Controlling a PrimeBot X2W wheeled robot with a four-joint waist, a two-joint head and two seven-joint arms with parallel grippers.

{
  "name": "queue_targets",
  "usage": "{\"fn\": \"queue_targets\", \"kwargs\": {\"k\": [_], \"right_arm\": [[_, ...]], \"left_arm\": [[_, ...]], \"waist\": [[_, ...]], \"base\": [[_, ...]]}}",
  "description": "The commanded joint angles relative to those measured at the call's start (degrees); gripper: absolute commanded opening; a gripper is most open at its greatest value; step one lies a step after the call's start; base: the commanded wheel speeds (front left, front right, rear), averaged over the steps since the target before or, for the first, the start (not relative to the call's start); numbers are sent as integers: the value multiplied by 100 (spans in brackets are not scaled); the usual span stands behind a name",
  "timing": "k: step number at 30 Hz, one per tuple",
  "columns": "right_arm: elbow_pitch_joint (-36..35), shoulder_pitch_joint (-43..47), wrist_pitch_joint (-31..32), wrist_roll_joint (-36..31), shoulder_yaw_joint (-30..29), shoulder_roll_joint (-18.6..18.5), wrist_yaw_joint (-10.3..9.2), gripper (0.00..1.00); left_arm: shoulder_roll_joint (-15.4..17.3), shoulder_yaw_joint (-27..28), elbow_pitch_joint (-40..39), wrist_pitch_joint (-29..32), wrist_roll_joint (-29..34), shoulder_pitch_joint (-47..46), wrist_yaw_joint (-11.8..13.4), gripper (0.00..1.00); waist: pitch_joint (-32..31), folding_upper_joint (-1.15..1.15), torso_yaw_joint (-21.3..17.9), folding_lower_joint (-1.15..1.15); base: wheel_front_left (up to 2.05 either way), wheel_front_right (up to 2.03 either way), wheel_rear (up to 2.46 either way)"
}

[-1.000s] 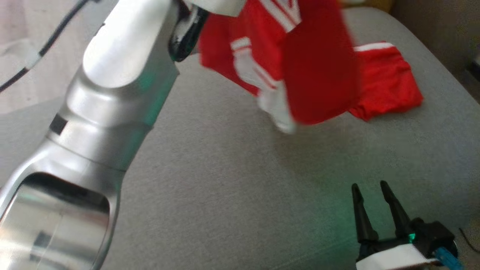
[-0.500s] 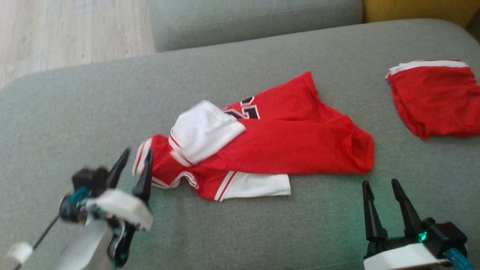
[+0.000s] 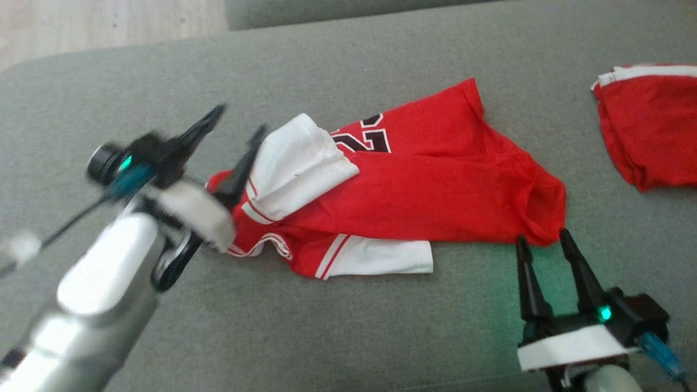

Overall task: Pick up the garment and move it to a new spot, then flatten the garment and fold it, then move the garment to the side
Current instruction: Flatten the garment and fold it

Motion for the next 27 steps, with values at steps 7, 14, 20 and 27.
{"fn": "queue_targets", "kwargs": {"k": [7, 14, 20, 27], "right_arm": [[-108, -528, -23, 16, 355, -59, -4, 100], [-78, -648, -23, 77, 421, -49, -4, 100], [-73, -675, -23, 102, 436, -41, -4, 100], [-81, -724, -23, 158, 428, -38, -4, 100]], "left_arm": [[318, -1180, -492, 1516, -703, -1396, -117, 100], [670, -1969, -224, 2066, -1411, -1926, -118, 100], [768, -2317, 64, 2156, -1827, -2081, -119, 100], [855, -2693, 123, 2158, -2169, -2261, -119, 48]], "waist": [[490, 0, -484, -1], [702, 0, -841, -1], [768, 0, -964, -1], [810, 0, -972, -1]], "base": [[0, 0, 0], [0, 0, 0], [0, 0, 0], [0, 0, 0]]}}
